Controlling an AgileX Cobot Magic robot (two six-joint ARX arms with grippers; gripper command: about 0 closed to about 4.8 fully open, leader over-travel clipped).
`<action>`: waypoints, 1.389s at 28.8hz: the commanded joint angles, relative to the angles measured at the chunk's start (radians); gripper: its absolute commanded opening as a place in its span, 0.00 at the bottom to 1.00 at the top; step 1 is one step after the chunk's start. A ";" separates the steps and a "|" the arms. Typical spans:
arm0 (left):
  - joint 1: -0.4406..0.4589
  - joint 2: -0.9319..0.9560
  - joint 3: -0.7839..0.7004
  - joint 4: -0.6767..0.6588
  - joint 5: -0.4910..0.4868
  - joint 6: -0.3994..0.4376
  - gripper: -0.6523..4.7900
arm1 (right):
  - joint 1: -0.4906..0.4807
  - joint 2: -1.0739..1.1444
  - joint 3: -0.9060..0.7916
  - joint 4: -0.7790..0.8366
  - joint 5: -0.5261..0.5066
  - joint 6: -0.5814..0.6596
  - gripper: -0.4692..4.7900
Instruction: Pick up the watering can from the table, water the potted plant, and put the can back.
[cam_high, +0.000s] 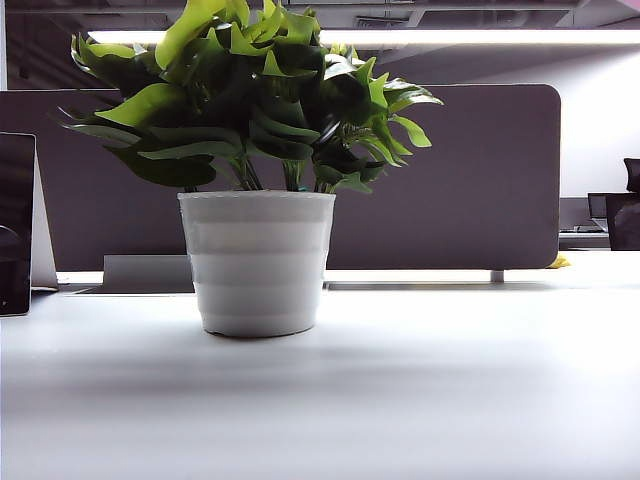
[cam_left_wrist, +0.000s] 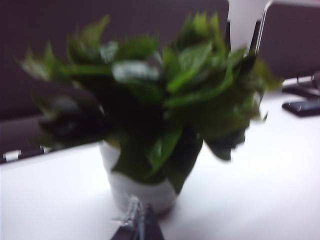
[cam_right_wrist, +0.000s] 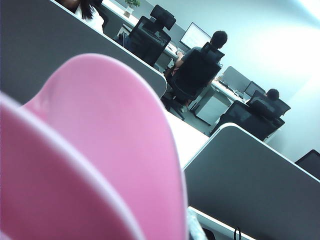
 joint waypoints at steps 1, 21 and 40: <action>0.000 0.002 0.042 -0.002 0.004 0.005 0.11 | 0.000 -0.004 0.012 0.056 -0.004 -0.008 0.09; 0.000 0.002 0.100 -0.005 0.004 0.005 0.11 | 0.001 0.048 0.095 0.055 -0.048 -0.092 0.09; 0.000 0.002 0.100 -0.005 0.004 0.005 0.11 | 0.013 0.077 0.125 0.063 -0.078 -0.171 0.09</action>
